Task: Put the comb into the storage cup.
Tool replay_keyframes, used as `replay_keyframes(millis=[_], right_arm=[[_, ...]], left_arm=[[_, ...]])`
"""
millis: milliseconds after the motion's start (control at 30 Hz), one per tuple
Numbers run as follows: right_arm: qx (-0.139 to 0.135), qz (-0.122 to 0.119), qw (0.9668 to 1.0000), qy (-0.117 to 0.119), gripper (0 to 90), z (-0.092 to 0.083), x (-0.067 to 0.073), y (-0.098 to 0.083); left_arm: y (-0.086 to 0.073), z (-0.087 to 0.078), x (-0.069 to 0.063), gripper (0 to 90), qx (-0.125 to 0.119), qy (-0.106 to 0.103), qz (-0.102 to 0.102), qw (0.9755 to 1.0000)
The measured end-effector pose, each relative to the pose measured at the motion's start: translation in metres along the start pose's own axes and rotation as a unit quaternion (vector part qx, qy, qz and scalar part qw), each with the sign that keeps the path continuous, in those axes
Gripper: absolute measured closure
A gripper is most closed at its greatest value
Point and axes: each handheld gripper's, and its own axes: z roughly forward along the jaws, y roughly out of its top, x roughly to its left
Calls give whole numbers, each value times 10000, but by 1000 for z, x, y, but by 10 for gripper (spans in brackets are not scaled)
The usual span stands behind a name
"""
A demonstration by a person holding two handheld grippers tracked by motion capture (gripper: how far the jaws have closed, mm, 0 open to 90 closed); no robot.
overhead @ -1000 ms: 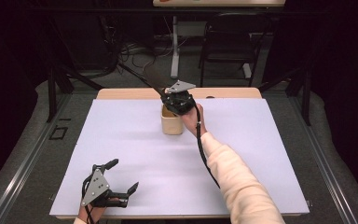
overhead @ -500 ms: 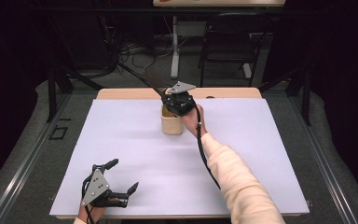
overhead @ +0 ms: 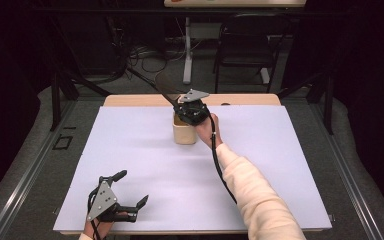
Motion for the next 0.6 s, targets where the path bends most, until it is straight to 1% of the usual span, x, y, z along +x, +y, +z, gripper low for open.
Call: replay_keyframes(millis=[200, 300, 367, 600], right_arm=[[30, 22, 10000, 17, 724, 1, 0, -1], [69, -10, 10000, 25, 724, 2, 0, -2], [58, 5, 10000, 21, 724, 2, 0, -3], [145, 34, 9999, 31, 723, 2, -1, -5]], left_arm=[[0, 0, 0, 6, -11, 0, -2, 10000], [0, 0, 0, 6, -13, -3, -5, 10000], [0, 0, 0, 6, -22, 1, -18, 10000], [0, 0, 1, 6, -7, -3, -14, 10000]])
